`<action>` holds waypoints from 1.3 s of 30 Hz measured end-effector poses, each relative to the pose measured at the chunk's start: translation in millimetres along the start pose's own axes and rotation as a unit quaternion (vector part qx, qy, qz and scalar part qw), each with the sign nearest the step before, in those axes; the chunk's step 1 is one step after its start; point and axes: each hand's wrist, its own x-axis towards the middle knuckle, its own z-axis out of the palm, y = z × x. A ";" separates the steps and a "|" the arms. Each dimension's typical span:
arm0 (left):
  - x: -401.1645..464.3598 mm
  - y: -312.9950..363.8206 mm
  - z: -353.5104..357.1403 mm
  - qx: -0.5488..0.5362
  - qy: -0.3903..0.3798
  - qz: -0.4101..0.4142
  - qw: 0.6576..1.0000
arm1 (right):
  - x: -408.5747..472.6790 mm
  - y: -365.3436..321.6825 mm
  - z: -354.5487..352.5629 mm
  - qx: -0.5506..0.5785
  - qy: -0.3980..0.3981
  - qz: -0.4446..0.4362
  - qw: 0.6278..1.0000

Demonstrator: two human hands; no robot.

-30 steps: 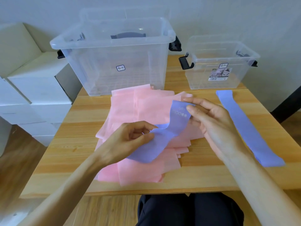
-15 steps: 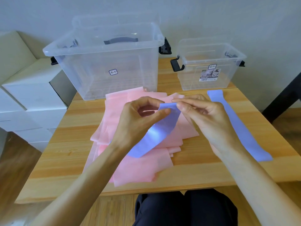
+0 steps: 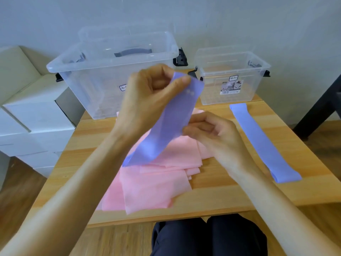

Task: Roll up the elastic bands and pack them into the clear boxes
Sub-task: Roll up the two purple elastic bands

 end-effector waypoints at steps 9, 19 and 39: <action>34.1 45.8 -6.8 -0.047 0.063 0.066 0.995 | -16.0 15.2 -0.9 -0.078 -0.062 0.017 0.995; 43.1 60.6 10.3 -0.142 0.055 0.075 0.985 | -33.0 34.3 -15.1 -0.098 0.006 0.092 0.991; 76.7 -40.6 41.5 -0.225 0.140 -0.184 0.947 | -94.5 38.1 -69.6 0.066 0.055 0.207 0.975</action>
